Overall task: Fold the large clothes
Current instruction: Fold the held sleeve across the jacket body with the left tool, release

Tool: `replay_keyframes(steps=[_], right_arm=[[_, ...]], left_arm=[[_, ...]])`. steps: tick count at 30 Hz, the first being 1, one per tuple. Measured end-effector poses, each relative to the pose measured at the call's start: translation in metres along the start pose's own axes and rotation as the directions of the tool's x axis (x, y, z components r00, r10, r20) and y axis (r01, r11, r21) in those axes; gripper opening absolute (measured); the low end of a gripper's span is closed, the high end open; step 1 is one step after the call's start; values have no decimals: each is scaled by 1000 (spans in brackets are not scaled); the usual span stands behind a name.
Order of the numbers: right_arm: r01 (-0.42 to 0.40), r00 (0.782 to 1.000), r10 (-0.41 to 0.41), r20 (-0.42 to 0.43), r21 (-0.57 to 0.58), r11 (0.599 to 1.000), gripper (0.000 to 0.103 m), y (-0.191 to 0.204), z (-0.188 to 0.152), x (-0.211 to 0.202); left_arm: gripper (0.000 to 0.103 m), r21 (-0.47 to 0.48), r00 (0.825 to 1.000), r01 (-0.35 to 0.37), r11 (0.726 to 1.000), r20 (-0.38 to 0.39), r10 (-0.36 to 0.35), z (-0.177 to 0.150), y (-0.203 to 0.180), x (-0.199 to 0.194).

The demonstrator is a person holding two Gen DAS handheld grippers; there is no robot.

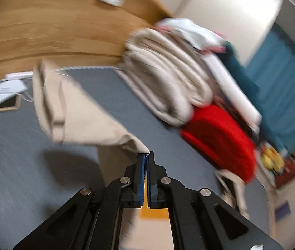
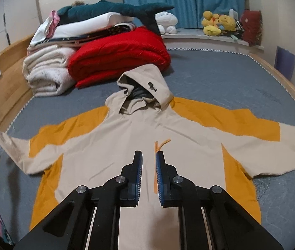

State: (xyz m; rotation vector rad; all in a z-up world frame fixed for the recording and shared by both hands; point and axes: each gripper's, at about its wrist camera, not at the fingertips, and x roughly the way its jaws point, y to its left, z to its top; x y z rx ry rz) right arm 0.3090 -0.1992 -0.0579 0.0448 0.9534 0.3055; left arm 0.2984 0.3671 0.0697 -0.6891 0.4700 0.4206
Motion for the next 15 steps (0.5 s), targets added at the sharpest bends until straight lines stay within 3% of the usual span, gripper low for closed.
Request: replay_keyframes(steps=[2,5,8,10,11,12,14,15], right_arm=[[-14,1000,14,-10,25,1000,15,-6,3,-5],[-40,999,40,-5,39,998,15,-11,5,-16],[-40,999,40,-1,40,998,16,-16,4,-24],[-41,999,41,-8,49,998,16,-21,3,-27],[-40,999,41,-14,52,998,16,-23,2,-26],[-38,999,39,-23,55,998,16,-24,1,-25],[-37,998,39,-46,59,998,16,-27,-1,-20],[-36,998,40,-56,61,997,16,-28,-2,-17]], left_arm=[[0,57,997,76,996,-39,-74,-27,-46,-14],[0,183,978,199,963,-102,-183,-80,-118,-26],[0,285,936,335,898,-210,-283,-139,-177,-20],[0,317,887,425,848,-333,-320,-180,-208,-3],[0,328,854,462,824,-416,-313,-201,-221,9],[0,330,803,504,798,-520,-292,-224,-231,25],[4,303,716,544,782,-653,-246,-250,-235,46],[5,284,694,543,791,-682,-231,-254,-229,51]])
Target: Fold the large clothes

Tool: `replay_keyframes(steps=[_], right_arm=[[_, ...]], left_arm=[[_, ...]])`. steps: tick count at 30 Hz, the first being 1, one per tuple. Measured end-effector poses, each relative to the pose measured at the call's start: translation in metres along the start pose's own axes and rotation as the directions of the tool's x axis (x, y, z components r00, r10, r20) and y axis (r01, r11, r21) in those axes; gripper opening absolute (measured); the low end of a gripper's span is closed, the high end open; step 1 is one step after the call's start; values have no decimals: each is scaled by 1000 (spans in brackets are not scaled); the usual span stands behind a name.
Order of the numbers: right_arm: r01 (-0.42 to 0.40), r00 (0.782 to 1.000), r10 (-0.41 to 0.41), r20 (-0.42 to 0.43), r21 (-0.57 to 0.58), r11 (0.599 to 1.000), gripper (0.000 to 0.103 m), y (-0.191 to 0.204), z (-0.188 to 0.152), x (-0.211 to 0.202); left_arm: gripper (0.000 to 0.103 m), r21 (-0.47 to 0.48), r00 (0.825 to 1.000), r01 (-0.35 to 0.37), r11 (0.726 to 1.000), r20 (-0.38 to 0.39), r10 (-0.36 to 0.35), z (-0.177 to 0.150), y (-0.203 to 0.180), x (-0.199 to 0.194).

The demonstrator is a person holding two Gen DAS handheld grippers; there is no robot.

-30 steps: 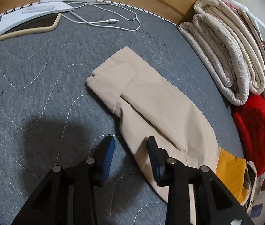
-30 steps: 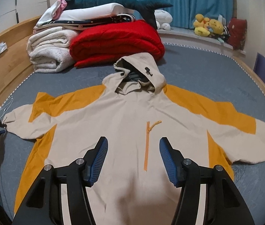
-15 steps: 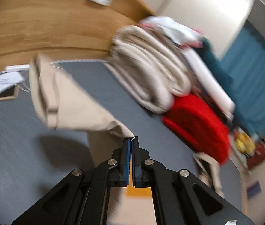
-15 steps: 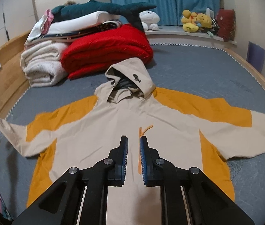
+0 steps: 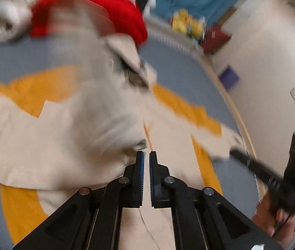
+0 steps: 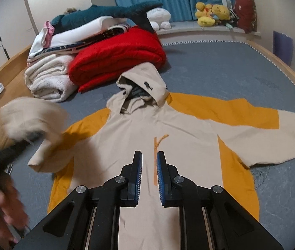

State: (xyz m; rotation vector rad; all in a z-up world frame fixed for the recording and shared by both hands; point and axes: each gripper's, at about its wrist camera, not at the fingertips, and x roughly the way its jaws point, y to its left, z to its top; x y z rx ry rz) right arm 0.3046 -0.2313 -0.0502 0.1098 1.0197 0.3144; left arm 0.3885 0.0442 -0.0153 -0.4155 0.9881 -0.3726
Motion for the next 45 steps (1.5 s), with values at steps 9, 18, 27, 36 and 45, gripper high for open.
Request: replay_keyframes(steps=[9,18,27,36,45], right_arm=[[-26,995,31,-98,54,998,27,0,-3,44],[-31,952,99,-290,232,972,39,-20,-36,120],[-54,911,211,-354,407,912,39,-38,-61,176],[-84,976,150,-161,358,930,6,-42,-27,132],[135,988,-149,37,258,957,6,-97,30,56]], left_arm=[[22,-229,991,-118,966,41,131,21,79,-54],[22,-285,963,-238,929,55,264,25,115,-72],[22,-255,948,-274,927,89,304,35,122,-83],[22,-250,938,-311,917,77,339,35,135,-80],[22,-272,945,-314,910,3,327,24,150,-50]])
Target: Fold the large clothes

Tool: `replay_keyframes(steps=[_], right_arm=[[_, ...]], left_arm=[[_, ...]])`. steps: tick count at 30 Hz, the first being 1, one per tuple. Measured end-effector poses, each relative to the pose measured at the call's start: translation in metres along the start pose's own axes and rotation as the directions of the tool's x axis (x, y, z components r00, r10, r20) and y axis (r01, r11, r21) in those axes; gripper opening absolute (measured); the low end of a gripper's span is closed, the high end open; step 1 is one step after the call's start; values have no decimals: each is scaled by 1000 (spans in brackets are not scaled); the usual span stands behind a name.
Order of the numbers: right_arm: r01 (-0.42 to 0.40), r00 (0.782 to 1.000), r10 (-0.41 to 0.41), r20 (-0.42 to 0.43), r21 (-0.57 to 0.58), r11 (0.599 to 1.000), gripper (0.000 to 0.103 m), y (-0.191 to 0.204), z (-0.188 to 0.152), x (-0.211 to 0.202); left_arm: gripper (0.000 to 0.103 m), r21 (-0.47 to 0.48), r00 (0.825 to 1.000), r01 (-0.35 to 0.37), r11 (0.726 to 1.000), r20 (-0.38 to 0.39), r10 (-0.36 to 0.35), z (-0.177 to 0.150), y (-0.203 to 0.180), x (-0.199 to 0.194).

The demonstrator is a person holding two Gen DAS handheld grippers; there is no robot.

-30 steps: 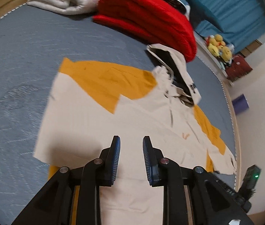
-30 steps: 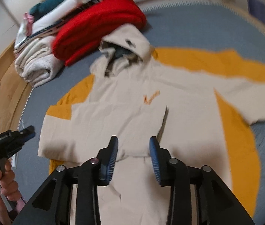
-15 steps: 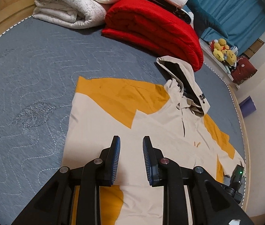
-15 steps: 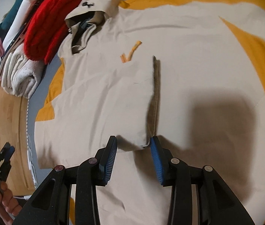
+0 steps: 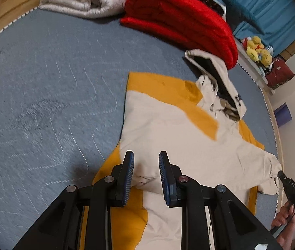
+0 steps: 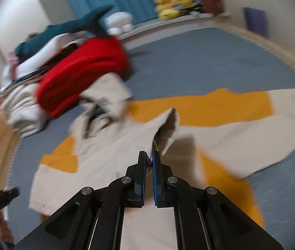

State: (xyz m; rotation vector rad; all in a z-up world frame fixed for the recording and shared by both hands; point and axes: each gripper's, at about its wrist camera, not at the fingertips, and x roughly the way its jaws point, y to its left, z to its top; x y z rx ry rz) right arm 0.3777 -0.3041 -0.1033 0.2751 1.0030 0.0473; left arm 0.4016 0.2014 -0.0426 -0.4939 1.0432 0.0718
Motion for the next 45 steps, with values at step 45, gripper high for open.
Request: replay_keyframes(steps=[45], right_arm=[[130,959,-115,-260,39,991,34,-82,-13,71]], left_arm=[[23,212,980,-123,970,-127,152,-44,-43,37]])
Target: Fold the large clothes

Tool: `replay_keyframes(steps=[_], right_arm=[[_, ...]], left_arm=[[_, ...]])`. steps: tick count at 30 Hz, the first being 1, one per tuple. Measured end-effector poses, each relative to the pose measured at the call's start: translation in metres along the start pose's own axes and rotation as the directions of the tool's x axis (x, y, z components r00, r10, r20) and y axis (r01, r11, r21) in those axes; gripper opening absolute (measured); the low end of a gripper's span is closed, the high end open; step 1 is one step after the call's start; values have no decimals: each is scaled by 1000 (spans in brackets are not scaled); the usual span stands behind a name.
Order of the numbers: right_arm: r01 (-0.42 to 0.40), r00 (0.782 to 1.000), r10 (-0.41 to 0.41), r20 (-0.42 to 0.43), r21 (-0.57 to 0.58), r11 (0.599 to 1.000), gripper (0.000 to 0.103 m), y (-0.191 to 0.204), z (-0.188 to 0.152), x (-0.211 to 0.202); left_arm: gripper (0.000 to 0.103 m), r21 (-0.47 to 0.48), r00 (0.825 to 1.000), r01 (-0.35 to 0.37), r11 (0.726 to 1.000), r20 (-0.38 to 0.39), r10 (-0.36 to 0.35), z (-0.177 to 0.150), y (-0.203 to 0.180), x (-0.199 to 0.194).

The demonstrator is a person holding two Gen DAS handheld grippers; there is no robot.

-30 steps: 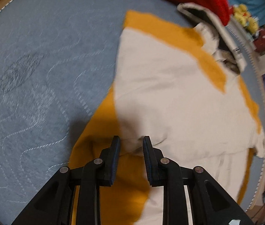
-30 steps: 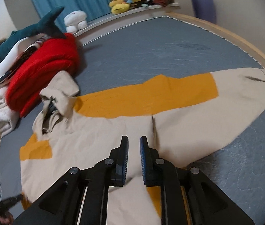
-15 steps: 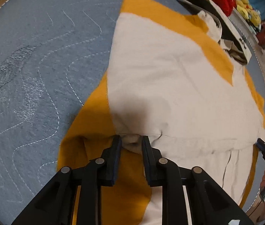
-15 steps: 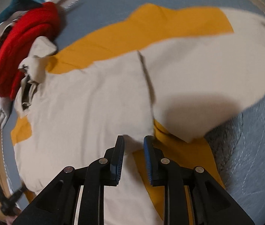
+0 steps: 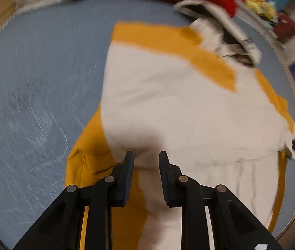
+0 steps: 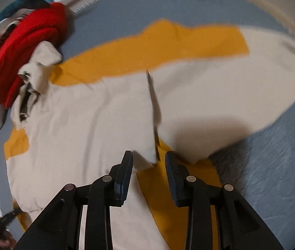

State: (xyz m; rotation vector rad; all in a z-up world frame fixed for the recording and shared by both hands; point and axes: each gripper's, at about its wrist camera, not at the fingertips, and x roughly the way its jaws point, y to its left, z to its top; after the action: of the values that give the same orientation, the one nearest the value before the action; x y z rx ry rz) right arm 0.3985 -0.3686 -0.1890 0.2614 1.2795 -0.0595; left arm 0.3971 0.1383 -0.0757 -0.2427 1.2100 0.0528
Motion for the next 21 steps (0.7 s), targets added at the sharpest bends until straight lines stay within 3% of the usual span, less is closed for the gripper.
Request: replay_keyframes(steps=[4,9,14,21], right_arm=[[-36,993,42,110,-58,998,34,10,9,-48],[-37,968,58,246,-89,995,34,4,12,-105],[12,948,18,316,-92,996,35,-32,8,-137],[94,934,-96,345,24,995,35,-129,20,-144]], left_arm=[[25,76,994,38,996,98,-45,-8,-27,-49],[26,171,986,39,984,152,-65,-22,-61,-73],[26,214,984,69,974,149,-102,-29,-91,-77],[26,238,983,59,970,155,-98,-30,-104,-70]])
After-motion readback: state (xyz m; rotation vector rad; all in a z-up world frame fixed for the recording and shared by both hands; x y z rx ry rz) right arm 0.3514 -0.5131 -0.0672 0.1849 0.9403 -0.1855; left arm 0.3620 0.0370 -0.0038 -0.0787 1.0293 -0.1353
